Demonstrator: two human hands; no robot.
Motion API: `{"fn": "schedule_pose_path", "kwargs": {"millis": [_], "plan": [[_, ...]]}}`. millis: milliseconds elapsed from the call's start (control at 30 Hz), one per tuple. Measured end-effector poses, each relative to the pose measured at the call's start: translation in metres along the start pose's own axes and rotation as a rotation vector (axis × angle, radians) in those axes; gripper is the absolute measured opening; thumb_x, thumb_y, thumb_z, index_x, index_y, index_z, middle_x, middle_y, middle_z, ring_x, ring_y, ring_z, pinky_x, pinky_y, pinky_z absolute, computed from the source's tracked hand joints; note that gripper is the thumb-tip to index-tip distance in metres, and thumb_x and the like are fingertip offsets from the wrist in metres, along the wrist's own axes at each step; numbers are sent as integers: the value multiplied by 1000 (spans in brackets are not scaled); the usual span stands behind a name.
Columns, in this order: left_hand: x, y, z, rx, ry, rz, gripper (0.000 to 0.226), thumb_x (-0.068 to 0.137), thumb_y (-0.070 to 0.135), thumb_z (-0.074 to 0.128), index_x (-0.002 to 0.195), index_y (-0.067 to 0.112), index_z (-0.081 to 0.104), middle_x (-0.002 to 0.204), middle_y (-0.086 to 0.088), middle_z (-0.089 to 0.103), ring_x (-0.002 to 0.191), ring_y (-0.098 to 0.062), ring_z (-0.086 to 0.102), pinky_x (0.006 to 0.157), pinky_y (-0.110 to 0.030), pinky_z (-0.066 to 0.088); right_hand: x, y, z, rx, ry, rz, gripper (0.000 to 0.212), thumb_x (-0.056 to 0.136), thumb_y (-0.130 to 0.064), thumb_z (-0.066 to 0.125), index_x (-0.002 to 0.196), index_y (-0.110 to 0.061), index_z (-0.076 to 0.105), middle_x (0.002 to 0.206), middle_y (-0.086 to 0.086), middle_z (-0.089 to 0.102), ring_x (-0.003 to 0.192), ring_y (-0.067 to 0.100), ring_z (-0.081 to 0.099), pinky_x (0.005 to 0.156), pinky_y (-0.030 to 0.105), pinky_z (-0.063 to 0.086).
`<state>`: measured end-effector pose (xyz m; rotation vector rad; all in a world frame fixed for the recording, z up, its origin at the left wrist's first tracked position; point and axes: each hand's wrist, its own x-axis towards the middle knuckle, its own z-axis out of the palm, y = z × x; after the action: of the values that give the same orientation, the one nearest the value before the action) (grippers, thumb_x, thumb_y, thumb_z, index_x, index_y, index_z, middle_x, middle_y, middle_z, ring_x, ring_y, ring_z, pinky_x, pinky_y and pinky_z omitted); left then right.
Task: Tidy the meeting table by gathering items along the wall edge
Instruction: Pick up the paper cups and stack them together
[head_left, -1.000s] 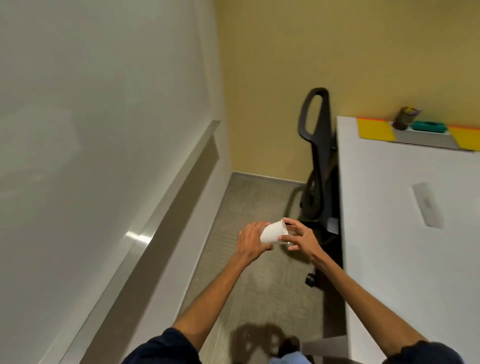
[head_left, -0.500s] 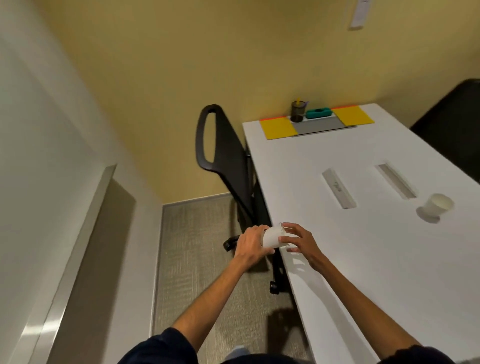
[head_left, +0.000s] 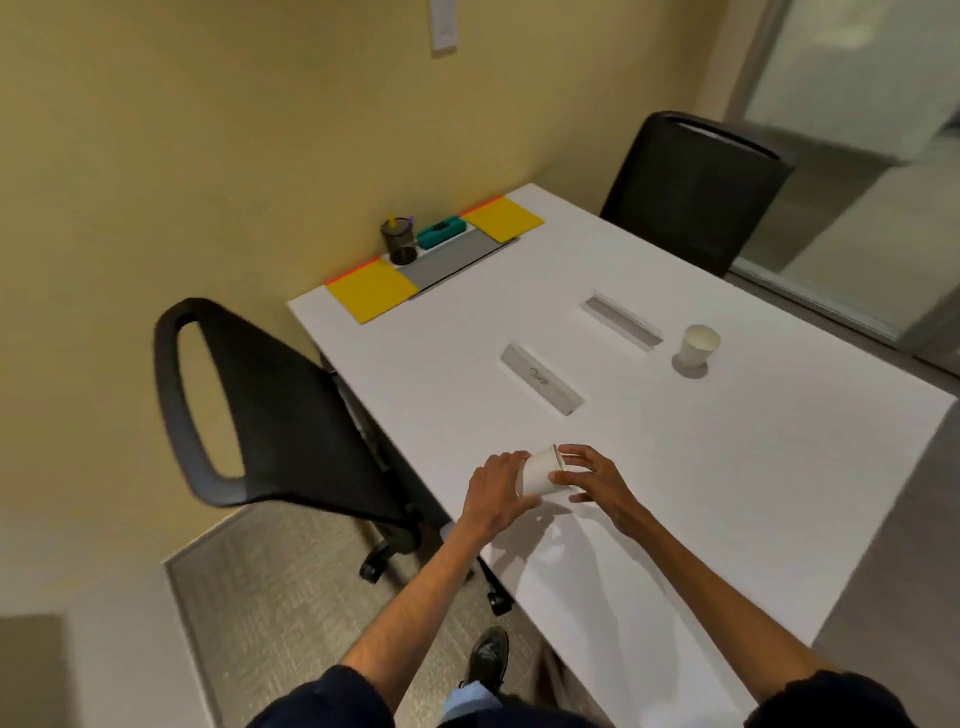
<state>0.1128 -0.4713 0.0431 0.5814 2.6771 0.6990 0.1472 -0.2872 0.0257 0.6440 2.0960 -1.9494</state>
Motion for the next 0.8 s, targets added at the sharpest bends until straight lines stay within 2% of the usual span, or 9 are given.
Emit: {"fn": "schedule_pose_path", "kwargs": {"millis": [167,300,367,533,633,700,800], "plan": [[59,-4,-3,59,-129,145,69,81,48,70,139,23,44,130,-5,57,117,-26,53,95,-39,46,19,-6,-9,-60,179,-24,52,77,-16,82,124,-16,59,119,4,63,98,19,63,73,31,56],[88,4,2,17,-178,232,69,83,51,68,140,22,43,128,-4,59,116,-26,55,94,-41,48,25,-7,-20,-97,349,-47,56,74,-26,85,122,-18,58,117,1,65,89,12,64,71,16,50],[97,8,7,-17,-189,255,71,85,50,66,144,21,38,132,-4,57,119,-26,53,97,-41,47,31,-8,-26,-122,411,-41,60,74,-31,85,125,-20,56,119,1,64,92,15,64,77,18,51],[113,5,26,14,-248,244,76,93,52,55,153,17,23,149,-3,43,132,-25,42,106,-41,39,42,-6,-37,-255,574,-28,70,70,-45,85,128,-23,52,127,-3,61,110,18,61,97,33,53],[122,-2,36,86,-300,262,79,93,54,52,154,16,20,155,-2,34,140,-23,33,110,-40,35,48,-5,-45,-307,620,8,74,67,-44,88,128,-21,53,129,-2,59,115,19,59,100,36,50],[126,-4,41,106,-308,284,79,93,53,53,154,15,20,156,-1,31,142,-21,31,110,-38,34,51,-3,-48,-342,658,20,75,65,-39,90,128,-18,54,128,0,59,117,20,57,99,32,48],[132,-6,48,120,-314,311,78,94,50,54,154,13,21,159,-4,27,147,-20,26,114,-37,32,57,-2,-49,-418,718,-24,78,63,-34,91,129,-11,55,127,6,59,119,25,57,98,36,49]]}}
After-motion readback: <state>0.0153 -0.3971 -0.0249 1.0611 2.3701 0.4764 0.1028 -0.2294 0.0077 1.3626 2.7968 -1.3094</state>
